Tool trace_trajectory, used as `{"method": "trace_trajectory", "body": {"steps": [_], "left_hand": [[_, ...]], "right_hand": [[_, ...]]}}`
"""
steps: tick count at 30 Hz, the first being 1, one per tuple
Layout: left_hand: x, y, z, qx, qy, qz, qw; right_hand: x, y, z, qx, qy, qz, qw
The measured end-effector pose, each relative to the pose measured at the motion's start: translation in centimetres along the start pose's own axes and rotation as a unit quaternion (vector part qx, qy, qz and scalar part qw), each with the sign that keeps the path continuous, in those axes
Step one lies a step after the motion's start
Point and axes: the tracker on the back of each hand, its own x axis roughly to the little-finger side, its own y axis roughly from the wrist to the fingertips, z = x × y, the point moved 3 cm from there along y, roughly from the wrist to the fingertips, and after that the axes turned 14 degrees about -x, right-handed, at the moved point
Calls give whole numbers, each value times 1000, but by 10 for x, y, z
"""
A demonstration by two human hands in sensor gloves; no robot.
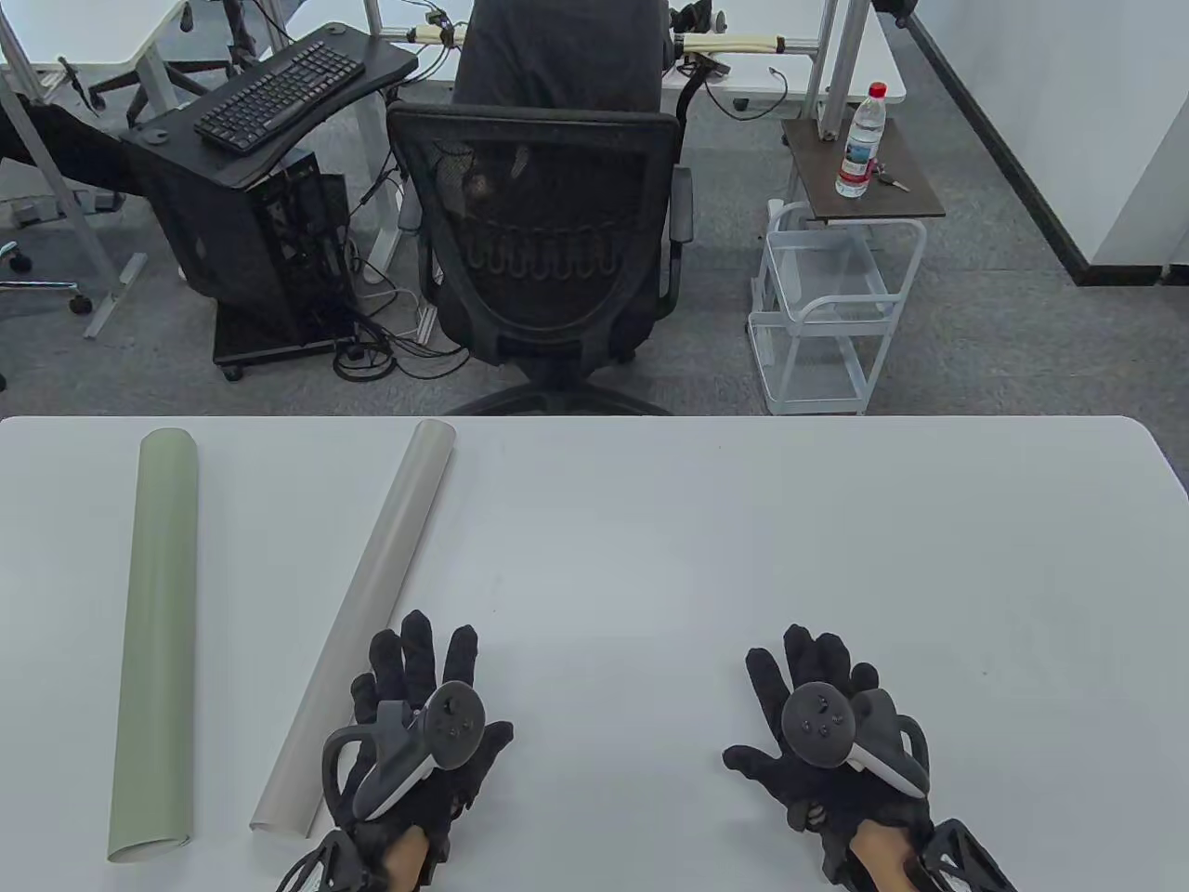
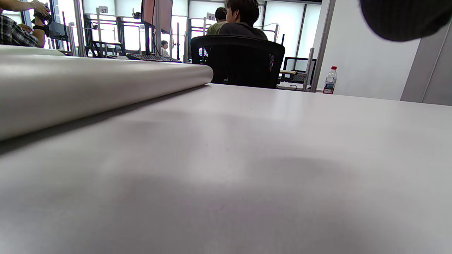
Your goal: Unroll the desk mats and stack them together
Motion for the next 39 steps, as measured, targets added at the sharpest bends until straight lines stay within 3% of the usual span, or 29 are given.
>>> {"method": "trace_trajectory", "body": {"steps": [17,25,33,39], "left_hand": [[17,1,-4,-10,-18,-25,999],[25,3,7,15,-8,-46,999],[49,19,0,44,6,-128,991],[80,43,3,80,51,-170,981]], "right_hand": [[-7,2,-5,-11,-4,6,1000],[-11,2,-7,-18,-11,14,1000],[-12,-1,-4,-16,-1,22,1000],[-13,-1,-5,-19,1,23,1000]]}}
